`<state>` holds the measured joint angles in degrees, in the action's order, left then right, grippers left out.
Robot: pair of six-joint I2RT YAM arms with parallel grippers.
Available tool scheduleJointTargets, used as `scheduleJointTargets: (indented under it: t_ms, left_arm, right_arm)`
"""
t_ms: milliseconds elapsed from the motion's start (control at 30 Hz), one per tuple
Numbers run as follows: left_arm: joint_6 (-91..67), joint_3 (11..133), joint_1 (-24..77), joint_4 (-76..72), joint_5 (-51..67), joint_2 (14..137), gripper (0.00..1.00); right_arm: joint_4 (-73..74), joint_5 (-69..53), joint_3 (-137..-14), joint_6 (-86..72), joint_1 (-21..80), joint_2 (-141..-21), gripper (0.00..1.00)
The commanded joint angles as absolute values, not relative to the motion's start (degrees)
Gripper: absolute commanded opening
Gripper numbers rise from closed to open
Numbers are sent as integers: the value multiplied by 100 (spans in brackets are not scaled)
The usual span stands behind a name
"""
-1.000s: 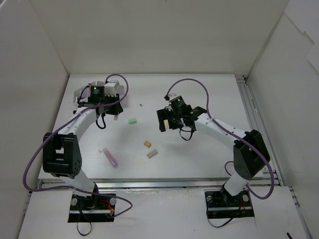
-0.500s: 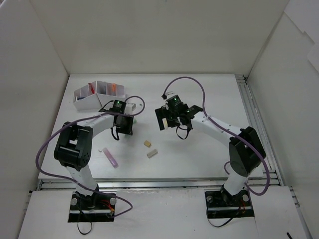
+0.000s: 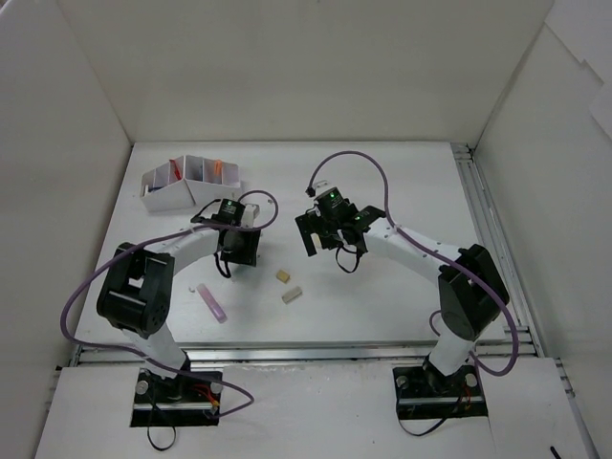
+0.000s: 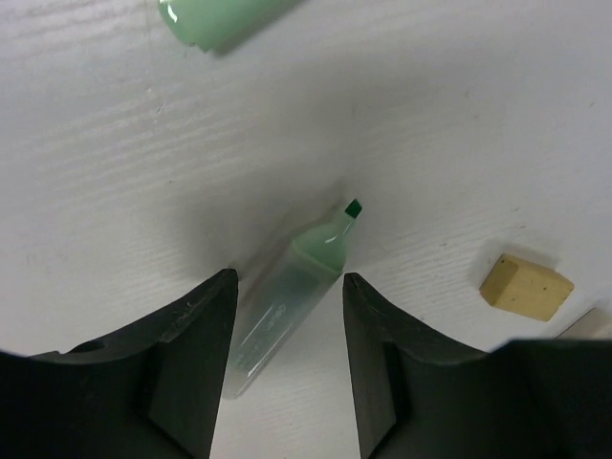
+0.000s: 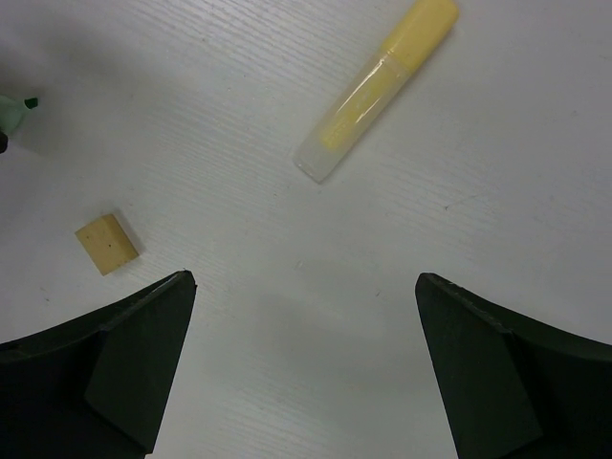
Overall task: Sort the stationery into containers
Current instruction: Place the pen at the center of the board, then pick up the pen from the center of the board.
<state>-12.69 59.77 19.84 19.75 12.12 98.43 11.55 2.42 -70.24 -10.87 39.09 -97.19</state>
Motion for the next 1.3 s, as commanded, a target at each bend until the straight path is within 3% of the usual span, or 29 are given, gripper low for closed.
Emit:
scheduleJointTargets:
  t_ms: [0, 167, 267, 467, 500, 533, 733, 900, 1267]
  left_arm:
    - [-1415, 5820, 2021, 2083, 932, 9273, 44]
    - [-1441, 5327, 2021, 2013, 896, 8939, 44]
    - [-1407, 5256, 2074, 1908, 993, 9000, 39]
    - [-1310, 5414, 2074, 1819, 1125, 9413, 16]
    - [-1318, 5449, 2126, 1837, 1151, 9448, 5]
    - [-1310, 5449, 2127, 1846, 1195, 9413, 1]
    - [-1519, 5256, 2127, 2046, 916, 8125, 0]
    - [-1994, 5203, 2065, 2487, 440, 6989, 0]
    - [-2672, 4825, 1890, 2812, 106, 5520, 0]
  right_arm:
    - [1090, 431, -7075, -906, 3920, -9325, 98]
    - [1099, 290, -7198, -747, 3920, -9413, 98]
    - [1099, 255, -7242, -712, 3920, -9457, 98]
    - [1081, 167, -7242, -502, 3920, -9466, 98]
    - [1081, 45, -7268, -205, 3920, -9466, 98]
    - [1029, -147, -7277, -63, 3929, -9466, 98]
    - [502, -1211, -7391, 2423, 3955, -9658, 98]
    - [492, -2416, -8357, 3610, 3929, -10422, 98]
    - [869, -3376, -10456, 4227, 4034, -12638, 91]
